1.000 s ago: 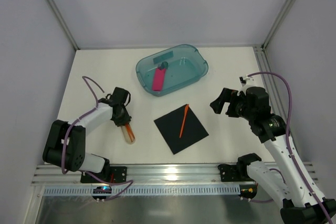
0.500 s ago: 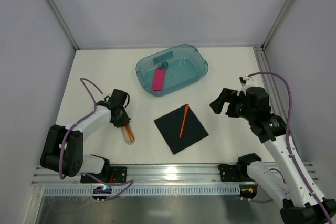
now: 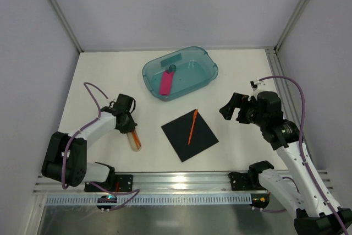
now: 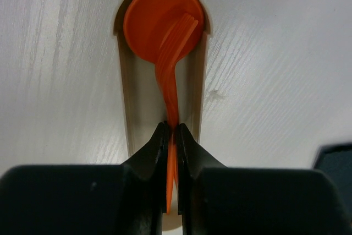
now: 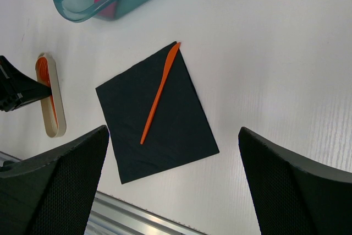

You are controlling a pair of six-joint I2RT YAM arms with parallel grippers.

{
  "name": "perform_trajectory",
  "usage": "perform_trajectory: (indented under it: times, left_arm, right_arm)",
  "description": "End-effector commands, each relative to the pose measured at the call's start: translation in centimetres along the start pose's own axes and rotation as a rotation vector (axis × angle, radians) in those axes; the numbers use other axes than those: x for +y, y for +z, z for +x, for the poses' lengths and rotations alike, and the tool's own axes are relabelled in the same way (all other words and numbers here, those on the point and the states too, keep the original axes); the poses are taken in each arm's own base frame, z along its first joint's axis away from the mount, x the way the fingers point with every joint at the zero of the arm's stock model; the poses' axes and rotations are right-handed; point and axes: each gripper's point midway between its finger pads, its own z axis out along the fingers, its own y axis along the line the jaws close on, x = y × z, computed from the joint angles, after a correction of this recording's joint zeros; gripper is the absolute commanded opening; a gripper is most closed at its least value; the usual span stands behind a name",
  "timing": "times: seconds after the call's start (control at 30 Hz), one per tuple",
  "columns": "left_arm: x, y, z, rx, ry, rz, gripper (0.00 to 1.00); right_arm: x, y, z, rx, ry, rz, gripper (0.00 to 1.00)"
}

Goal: Place the utensils on the paper napkin and roll it up

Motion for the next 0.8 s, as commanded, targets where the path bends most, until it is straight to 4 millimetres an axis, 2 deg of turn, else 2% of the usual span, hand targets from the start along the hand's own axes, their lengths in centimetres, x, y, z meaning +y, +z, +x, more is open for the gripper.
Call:
perform_trajectory:
  times: [0.0,0.13,0.47,0.5,0.57,0.6,0.67,0.7,0.73,0.77]
  left_arm:
    - [0.3,-0.4,-0.8,-0.027,-0.007,-0.023,0.05]
    - [0.1,-1.7,-1.8,-0.044,-0.005,-0.030,0.00]
    - [-0.4,-4.6,-3.4,-0.091,-0.010,-0.016,0.00]
    - [-1.4,-5.6,-4.2,-0.117,0.002,0.022,0.00]
    - [-3.4,-6.9,-4.4,-0.141,0.056,0.084,0.00]
    - [-5.3,-8.0,-4.9,-0.148,0.090,0.139,0.00]
    - [-8.8,-9.3,-3.6,-0.129,0.199,0.224,0.00]
    - [-11.1,-10.9,-4.2,-0.159,0.231,0.279,0.00]
    - [-12.6,-10.5,-3.3,-0.144,0.290,0.280,0.00]
    - [-14.8,-11.2,-1.9,-0.135,0.353,0.325,0.00]
  right_arm:
    - [0.7,-0.4,-0.6,-0.026,-0.004,-0.026,1.00]
    - [0.7,-0.3,-0.6,-0.023,-0.003,-0.028,1.00]
    - [0.2,0.6,-0.2,0.002,-0.009,-0.007,1.00]
    - [0.2,0.7,-0.3,0.003,-0.007,-0.006,1.00]
    - [0.2,0.7,-0.3,0.005,-0.009,-0.006,1.00]
    - [0.2,0.8,-0.4,0.001,-0.008,-0.004,1.00]
    - [0.3,0.9,-0.6,-0.005,-0.007,-0.007,1.00]
    - [0.3,0.8,-0.7,-0.008,-0.006,-0.008,1.00]
    - [0.3,1.0,-0.7,-0.006,-0.006,-0.007,1.00]
    - [0.3,1.0,-0.7,-0.007,-0.005,-0.006,1.00]
